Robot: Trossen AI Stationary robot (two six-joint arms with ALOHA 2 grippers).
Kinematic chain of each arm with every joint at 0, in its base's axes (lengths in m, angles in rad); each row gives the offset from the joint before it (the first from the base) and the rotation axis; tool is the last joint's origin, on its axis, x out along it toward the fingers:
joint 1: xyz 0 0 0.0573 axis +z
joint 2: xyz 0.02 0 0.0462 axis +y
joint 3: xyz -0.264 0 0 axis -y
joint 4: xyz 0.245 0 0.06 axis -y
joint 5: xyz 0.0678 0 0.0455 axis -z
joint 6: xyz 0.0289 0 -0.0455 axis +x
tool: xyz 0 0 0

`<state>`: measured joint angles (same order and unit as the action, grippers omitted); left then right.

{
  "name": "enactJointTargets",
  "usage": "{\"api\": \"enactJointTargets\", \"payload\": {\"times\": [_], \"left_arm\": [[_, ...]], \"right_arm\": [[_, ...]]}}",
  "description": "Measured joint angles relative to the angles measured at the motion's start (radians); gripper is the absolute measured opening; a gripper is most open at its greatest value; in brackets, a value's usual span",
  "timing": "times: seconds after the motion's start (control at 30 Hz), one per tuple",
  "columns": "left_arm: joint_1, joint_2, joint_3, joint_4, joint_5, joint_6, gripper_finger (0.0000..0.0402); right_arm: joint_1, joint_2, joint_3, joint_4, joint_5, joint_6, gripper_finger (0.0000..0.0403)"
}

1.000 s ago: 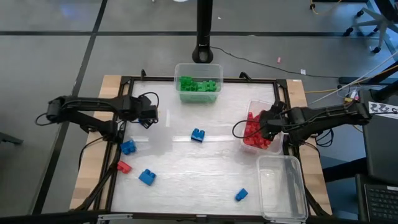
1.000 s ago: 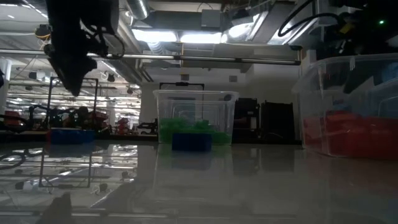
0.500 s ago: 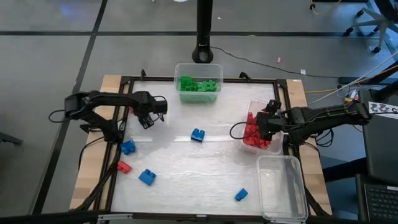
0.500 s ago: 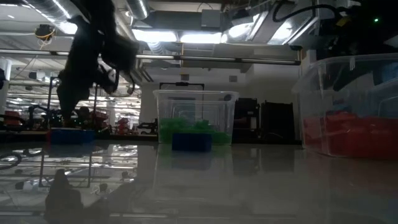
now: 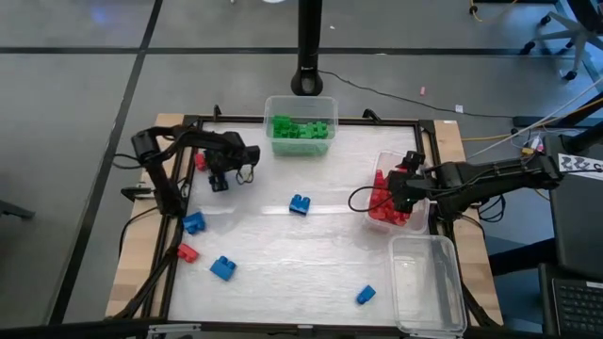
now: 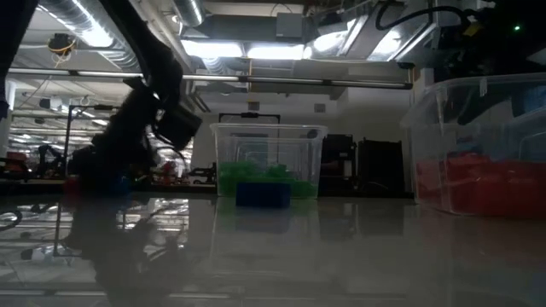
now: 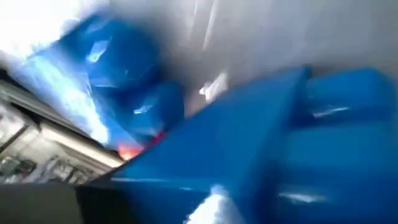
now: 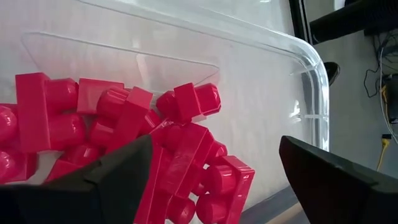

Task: Sort blocks
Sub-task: Put the red game piece into the middle right transparent bin

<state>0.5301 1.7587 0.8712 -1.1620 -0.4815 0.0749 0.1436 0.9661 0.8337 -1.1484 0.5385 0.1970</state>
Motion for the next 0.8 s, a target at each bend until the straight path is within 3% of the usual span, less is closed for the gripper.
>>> {"api": "enactJointTargets", "payload": {"times": [0.2, 0.4, 0.5, 0.63, 0.8], "left_arm": [[0.000, 0.009, 0.011, 0.121, -0.018, 0.168, 0.0248], [-0.041, 0.013, 0.071, 0.145, 0.003, 0.166, 0.0248], [-0.071, 0.013, 0.120, 0.123, 0.011, 0.112, 0.0248], [-0.090, -0.014, 0.173, -0.027, 0.009, -0.037, 0.0248], [-0.018, -0.039, 0.163, -0.172, 0.000, -0.175, 0.0248]], "right_arm": [[0.001, 0.000, 0.000, 0.004, 0.000, -0.023, 0.0347], [0.000, 0.000, 0.000, 0.017, 0.001, -0.026, 0.0347], [0.000, 0.000, 0.000, 0.043, 0.001, -0.049, 0.0347], [0.000, 0.000, 0.000, 0.059, -0.003, -0.053, 0.0347], [0.000, 0.000, 0.000, 0.059, -0.006, -0.053, 0.0347]]}}
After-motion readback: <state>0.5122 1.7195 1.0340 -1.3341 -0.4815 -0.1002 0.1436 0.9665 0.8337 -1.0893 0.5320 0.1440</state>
